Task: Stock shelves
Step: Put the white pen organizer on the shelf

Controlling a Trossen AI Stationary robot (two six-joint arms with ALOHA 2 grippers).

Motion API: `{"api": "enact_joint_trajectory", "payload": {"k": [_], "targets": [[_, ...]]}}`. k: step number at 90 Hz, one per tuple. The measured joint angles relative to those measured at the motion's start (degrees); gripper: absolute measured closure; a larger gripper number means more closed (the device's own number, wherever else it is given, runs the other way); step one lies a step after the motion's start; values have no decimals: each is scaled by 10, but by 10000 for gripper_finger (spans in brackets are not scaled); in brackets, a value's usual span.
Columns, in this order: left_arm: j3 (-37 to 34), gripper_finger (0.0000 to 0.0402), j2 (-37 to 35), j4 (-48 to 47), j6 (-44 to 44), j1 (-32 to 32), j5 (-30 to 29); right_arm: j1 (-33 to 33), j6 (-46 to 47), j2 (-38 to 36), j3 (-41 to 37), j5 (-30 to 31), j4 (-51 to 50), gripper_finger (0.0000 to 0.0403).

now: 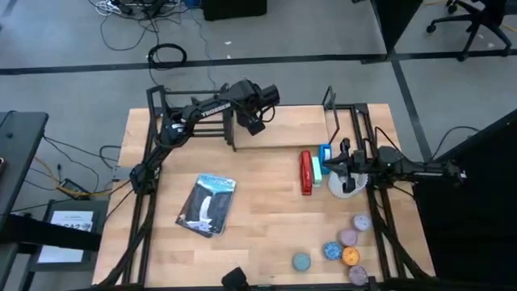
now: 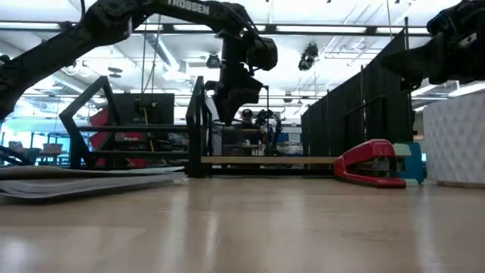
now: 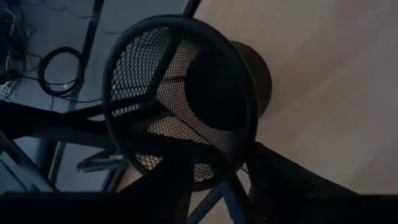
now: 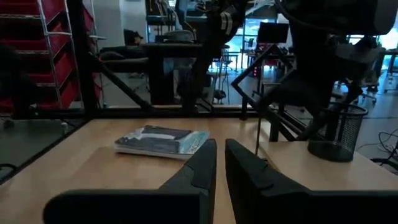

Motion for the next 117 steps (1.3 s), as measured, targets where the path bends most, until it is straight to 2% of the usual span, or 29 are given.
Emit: {"api": "enact_joint_trajectory", "payload": {"k": [12,40,54,69,83,90,99,117], "targets": [[0,275,-8,-5,-1,-20,-3,0,0,0,0,0,0,396],[1,275,-59,-7,1,-71,-59,0,0,0,0,0,0,396],[1,275,-82,-8,-10,-95,-59,0,0,0,0,0,0,396],[1,275,-91,-4,-24,-152,-51,0,0,0,0,0,2,396],[-1,275,-90,29,-45,-231,-49,0,0,0,0,0,3,396],[-16,275,-91,59,-55,-270,-49,0,-2,0,0,4,5,396],[-41,275,-90,90,-61,-314,-53,-1,-16,0,0,41,19,396],[-131,275,-109,146,-99,-361,-106,-1,-20,0,0,50,27,396]]}}
